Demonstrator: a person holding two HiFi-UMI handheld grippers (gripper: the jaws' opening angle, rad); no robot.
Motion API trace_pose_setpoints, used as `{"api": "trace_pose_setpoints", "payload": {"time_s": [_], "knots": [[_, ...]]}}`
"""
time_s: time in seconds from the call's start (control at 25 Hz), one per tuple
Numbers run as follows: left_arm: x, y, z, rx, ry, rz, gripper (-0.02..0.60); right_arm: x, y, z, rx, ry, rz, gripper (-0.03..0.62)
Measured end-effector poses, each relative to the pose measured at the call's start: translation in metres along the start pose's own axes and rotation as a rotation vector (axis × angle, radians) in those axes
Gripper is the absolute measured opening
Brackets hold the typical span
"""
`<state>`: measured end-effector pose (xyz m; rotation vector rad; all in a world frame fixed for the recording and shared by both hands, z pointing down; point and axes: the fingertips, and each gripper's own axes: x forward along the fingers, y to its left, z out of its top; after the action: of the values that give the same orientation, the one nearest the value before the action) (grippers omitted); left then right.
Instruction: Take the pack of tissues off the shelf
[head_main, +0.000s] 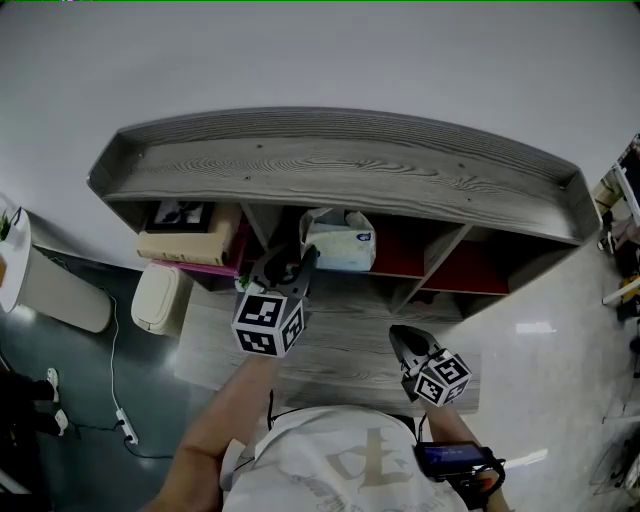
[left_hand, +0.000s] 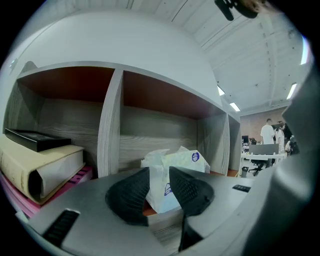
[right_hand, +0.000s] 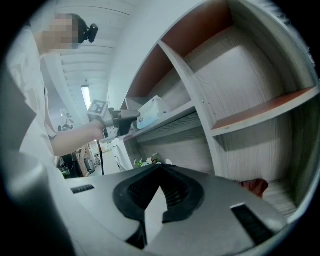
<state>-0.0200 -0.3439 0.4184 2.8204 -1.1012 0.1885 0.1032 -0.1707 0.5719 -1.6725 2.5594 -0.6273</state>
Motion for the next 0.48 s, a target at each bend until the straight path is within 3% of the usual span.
{"api": "trace_pose_setpoints", "payload": {"time_s": [0.2, 0.28, 0.44, 0.48], "knots": [[0.0031, 0.0021, -0.0036, -0.008, 0.007, 0.006, 0.14, 0.0016, -0.0001, -0.0039, 0.007, 0.003, -0.001, 0.005], [0.0032, 0.0022, -0.004, -0.009, 0.005, 0.008, 0.109, 0.0012, -0.0005, -0.005, 0.009, 0.004, -0.001, 0.005], [0.003, 0.0023, -0.0036, -0.011, 0.002, 0.004, 0.106, 0.0018, -0.002, -0.004, 0.008, 0.002, -0.004, 0.005], [0.0026, 0.0027, -0.0032, -0.01, -0.001, 0.005, 0.073, 0.0025, -0.0018, -0.0035, 0.008, 0.001, -0.003, 0.005]]}}
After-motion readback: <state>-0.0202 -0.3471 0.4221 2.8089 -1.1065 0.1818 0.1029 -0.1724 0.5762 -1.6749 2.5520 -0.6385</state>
